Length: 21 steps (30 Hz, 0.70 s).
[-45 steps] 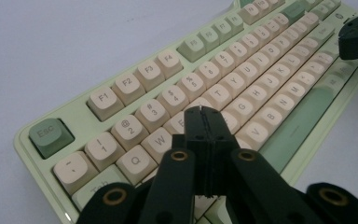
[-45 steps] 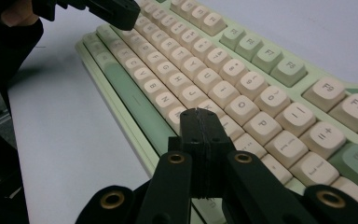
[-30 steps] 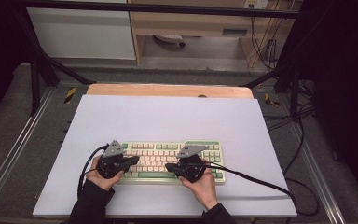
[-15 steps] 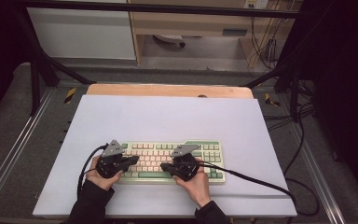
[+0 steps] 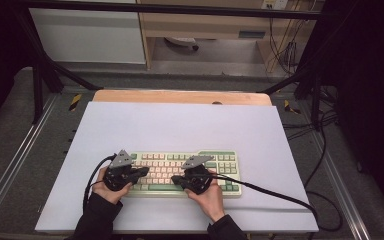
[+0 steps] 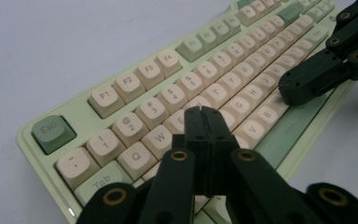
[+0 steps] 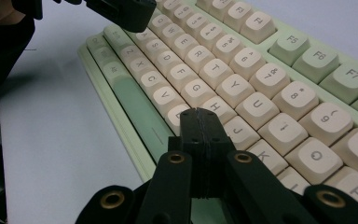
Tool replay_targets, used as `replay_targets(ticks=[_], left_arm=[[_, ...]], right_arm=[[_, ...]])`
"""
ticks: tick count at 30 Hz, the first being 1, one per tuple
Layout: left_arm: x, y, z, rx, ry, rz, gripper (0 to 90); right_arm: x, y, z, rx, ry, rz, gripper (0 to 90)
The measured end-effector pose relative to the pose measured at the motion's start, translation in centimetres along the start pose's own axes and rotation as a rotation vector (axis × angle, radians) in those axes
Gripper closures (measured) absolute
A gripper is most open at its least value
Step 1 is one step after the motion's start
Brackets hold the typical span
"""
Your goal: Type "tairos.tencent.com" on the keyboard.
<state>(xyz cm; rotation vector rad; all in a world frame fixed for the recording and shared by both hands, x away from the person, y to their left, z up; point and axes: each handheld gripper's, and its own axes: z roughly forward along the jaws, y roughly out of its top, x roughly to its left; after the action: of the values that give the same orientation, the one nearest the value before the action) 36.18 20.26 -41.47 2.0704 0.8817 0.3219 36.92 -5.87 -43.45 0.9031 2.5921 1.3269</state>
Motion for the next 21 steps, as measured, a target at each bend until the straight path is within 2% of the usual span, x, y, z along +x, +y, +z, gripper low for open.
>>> replay_targets(ticks=[6, 15, 21], left_arm=[[0.0, 0.0, -0.1, -0.003, 0.000, 0.001, 89.9], [0.0, 0.1, -0.3, -0.009, 0.000, 0.001, 89.9], [-0.1, 0.1, -0.3, -0.010, -0.001, 0.002, 89.9]], right_arm=[[0.0, 0.0, -0.1, 0.007, -0.005, -0.005, 90.0], [-0.1, 0.9, -2.3, -0.011, -0.030, -0.033, 90.0], [-0.7, 0.7, -3.7, -0.021, -0.042, -0.025, 90.0]])
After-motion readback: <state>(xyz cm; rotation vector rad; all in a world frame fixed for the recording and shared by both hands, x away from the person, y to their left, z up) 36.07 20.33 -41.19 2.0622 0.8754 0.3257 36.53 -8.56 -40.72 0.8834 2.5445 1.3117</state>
